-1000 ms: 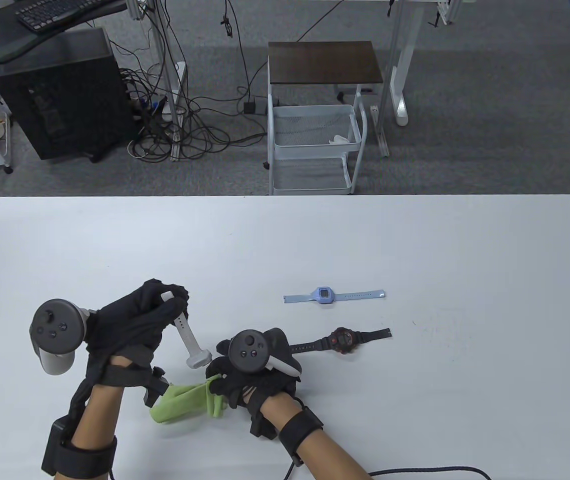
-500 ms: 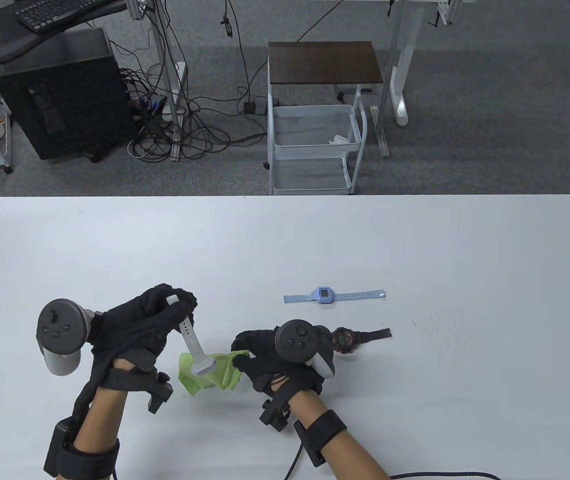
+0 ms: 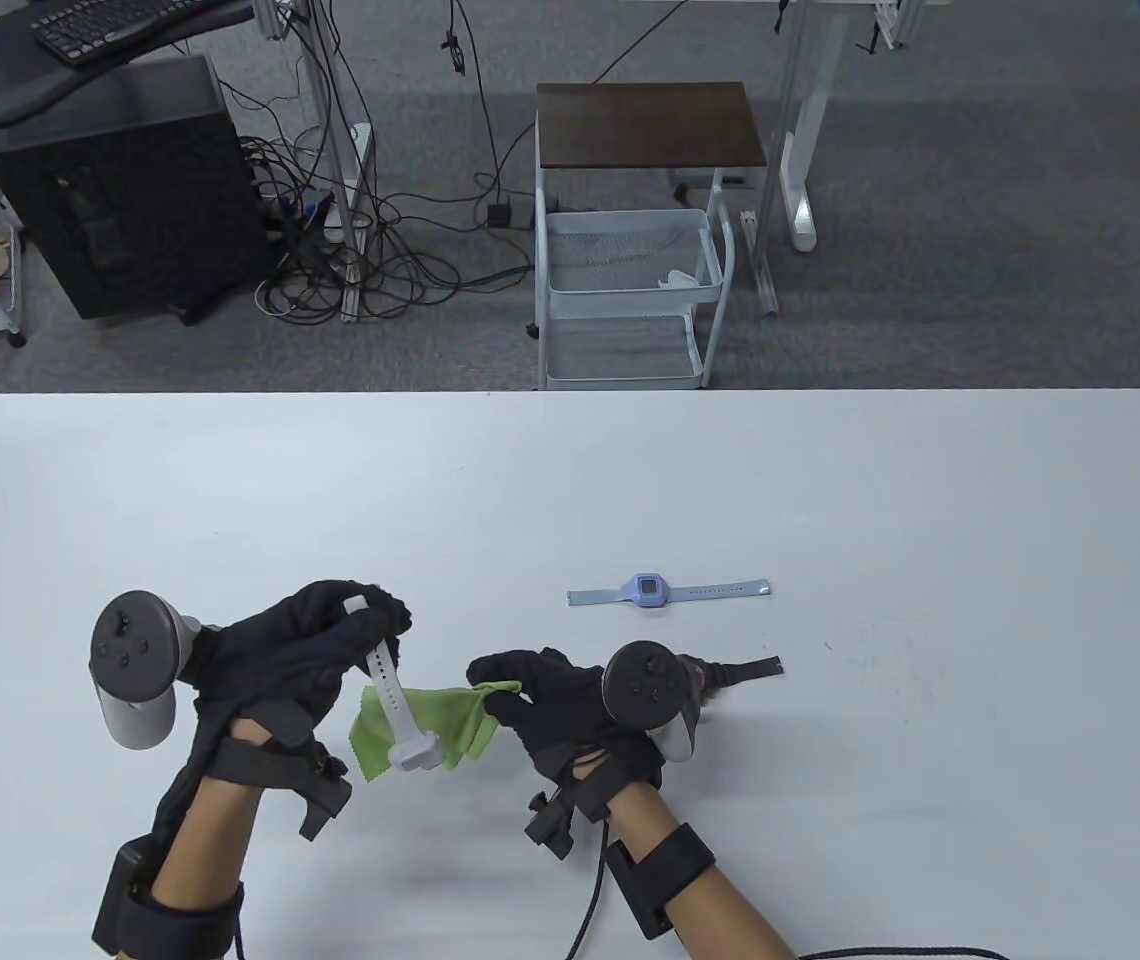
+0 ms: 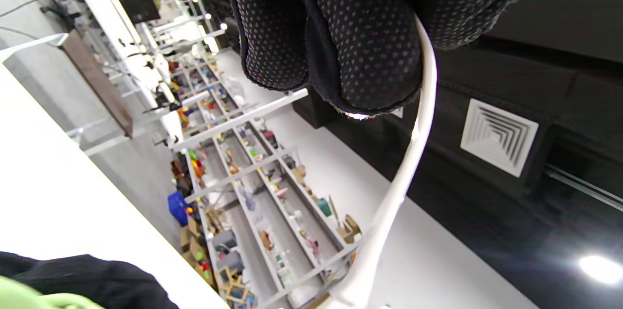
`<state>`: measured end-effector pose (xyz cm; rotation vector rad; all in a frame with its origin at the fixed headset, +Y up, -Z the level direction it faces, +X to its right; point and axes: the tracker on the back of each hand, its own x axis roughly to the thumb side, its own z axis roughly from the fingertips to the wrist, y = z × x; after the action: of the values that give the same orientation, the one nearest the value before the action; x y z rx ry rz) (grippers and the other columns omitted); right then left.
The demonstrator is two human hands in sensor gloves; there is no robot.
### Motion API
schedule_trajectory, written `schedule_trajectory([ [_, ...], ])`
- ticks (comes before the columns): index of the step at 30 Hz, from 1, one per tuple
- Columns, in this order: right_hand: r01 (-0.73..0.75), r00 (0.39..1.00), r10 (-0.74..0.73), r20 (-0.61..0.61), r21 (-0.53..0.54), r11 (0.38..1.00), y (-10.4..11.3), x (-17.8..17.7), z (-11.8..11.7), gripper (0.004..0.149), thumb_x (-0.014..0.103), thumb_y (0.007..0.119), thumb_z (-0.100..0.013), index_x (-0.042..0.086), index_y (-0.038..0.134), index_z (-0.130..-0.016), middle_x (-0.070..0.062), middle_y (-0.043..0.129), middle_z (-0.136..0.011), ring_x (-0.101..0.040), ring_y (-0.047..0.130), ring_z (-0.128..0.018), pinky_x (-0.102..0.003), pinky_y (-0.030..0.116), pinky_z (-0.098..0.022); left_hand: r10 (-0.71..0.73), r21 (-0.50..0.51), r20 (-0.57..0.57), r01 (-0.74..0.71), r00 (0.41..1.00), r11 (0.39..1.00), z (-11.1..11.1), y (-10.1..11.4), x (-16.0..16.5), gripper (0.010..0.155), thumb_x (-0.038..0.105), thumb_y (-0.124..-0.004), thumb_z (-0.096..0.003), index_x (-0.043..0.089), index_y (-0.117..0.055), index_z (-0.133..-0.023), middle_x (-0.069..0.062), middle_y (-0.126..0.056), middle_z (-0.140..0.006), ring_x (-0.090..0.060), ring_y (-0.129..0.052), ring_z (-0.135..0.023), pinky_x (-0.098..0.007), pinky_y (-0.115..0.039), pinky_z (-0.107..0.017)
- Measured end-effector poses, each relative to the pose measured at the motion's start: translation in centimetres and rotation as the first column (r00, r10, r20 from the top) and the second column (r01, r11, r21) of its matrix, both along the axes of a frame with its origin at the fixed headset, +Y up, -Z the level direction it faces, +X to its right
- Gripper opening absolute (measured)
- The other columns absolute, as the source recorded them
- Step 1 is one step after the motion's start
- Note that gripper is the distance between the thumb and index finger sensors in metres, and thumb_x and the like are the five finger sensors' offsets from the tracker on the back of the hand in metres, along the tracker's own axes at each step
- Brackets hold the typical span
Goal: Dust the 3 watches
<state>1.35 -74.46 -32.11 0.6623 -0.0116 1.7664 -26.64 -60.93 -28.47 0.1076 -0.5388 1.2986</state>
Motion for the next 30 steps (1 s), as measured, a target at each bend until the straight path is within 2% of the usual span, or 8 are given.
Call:
schedule_trajectory([
  [6, 0.124, 0.99, -0.126, -0.069, -0.026, 0.992, 0.2, -0.4, 0.3, 0.043, 0.036, 0.08, -0.039, 0.015, 0.081, -0.077, -0.02, 0.092, -0.08, -0.045, 0.09, -0.072, -0.077, 0.046, -0.054, 0.003, -0.031, -0.045, -0.004, 0.999, 1.0, -0.7, -1.0, -0.7, 0.044, 0.056, -0.076, -0.0556, 0.021, -0.083, -0.082, 0.011, -0.1, -0.06, -0.014, -0.097, -0.081, -0.057, -0.061, -0.074],
  [13, 0.245, 0.915, -0.299, -0.271, -0.216, 0.945, -0.5, -2.6, 1.5, 0.043, 0.041, 0.08, -0.041, 0.018, 0.083, -0.077, -0.021, 0.088, -0.086, -0.048, 0.084, -0.077, -0.079, 0.043, -0.053, -0.012, -0.04, -0.097, 0.008, 0.995, 0.999, -1.0, -1.5, -1.1, 0.044, 0.056, -0.076, -0.0558, 0.021, -0.083, -0.082, 0.011, -0.1, -0.06, -0.014, -0.097, -0.081, -0.057, -0.061, -0.074],
  [16, 0.306, 0.861, -0.407, -0.306, -0.329, 0.893, -1.1, -3.7, 2.2, 0.044, 0.044, 0.079, -0.042, 0.019, 0.082, -0.078, -0.023, 0.083, -0.09, -0.05, 0.08, -0.08, -0.079, 0.042, -0.053, -0.012, -0.045, -0.1, 0.008, 0.995, 0.999, -1.0, -1.6, -1.1, 0.044, 0.056, -0.076, -0.0559, 0.021, -0.083, -0.082, 0.011, -0.1, -0.06, -0.014, -0.097, -0.081, -0.057, -0.061, -0.074],
  [20, 0.401, 0.786, -0.549, -0.285, -0.442, 0.803, -2.1, -4.7, 3.1, 0.056, 0.064, 0.067, -0.047, 0.021, 0.084, -0.079, -0.026, 0.08, -0.092, -0.053, 0.077, -0.082, -0.079, 0.042, -0.053, -0.002, -0.048, -0.097, -0.002, 0.995, 0.999, -1.1, -1.6, -1.1, 0.044, 0.056, -0.076, -0.056, 0.021, -0.083, -0.082, 0.011, -0.1, -0.06, -0.014, -0.097, -0.081, -0.057, -0.061, -0.074],
  [22, 0.428, 0.754, -0.6, -0.267, -0.494, 0.757, -2.5, -5.1, 3.5, 0.058, 0.067, 0.064, -0.048, 0.023, 0.083, -0.08, -0.026, 0.078, -0.094, -0.053, 0.075, -0.082, -0.078, 0.042, -0.053, 0.001, -0.046, -0.099, -0.006, 0.995, 0.999, -1.0, -1.6, -1.1, 0.044, 0.056, -0.076, -0.056, 0.021, -0.083, -0.082, 0.011, -0.1, -0.06, -0.014, -0.097, -0.081, -0.057, -0.061, -0.074],
  [24, 0.426, 0.731, -0.63, -0.262, -0.546, 0.721, -2.7, -5.6, 4.0, 0.052, 0.064, 0.067, -0.049, 0.026, 0.083, -0.081, -0.026, 0.077, -0.095, -0.053, 0.075, -0.083, -0.078, 0.042, -0.054, 0.003, -0.045, -0.101, -0.008, 0.995, 0.999, -1.0, -1.6, -1.1, 0.044, 0.056, -0.076, -0.056, 0.021, -0.083, -0.082, 0.011, -0.1, -0.06, -0.014, -0.097, -0.081, -0.057, -0.061, -0.074],
  [27, 0.405, 0.717, -0.635, -0.288, -0.569, 0.716, -2.7, -6.2, 4.4, 0.041, 0.057, 0.071, -0.05, 0.033, 0.081, -0.081, -0.023, 0.076, -0.097, -0.049, 0.076, -0.085, -0.076, 0.044, -0.056, 0.006, -0.044, -0.104, -0.01, 0.995, 0.999, -1.0, -1.6, -1.1, 0.044, 0.056, -0.076, -0.0561, 0.021, -0.083, -0.083, 0.011, -0.1, -0.06, -0.014, -0.097, -0.081, -0.057, -0.061, -0.074],
  [30, 0.404, 0.699, -0.655, -0.288, -0.597, 0.693, -2.6, -6.6, 4.8, 0.039, 0.053, 0.077, -0.048, 0.036, 0.077, -0.083, -0.021, 0.077, -0.097, -0.045, 0.079, -0.084, -0.074, 0.046, -0.057, 0.006, -0.042, -0.106, -0.01, 0.994, 0.999, -1.0, -1.6, -1.1, 0.044, 0.056, -0.076, -0.0561, 0.021, -0.083, -0.082, 0.012, -0.1, -0.059, -0.014, -0.097, -0.081, -0.057, -0.061, -0.074],
])
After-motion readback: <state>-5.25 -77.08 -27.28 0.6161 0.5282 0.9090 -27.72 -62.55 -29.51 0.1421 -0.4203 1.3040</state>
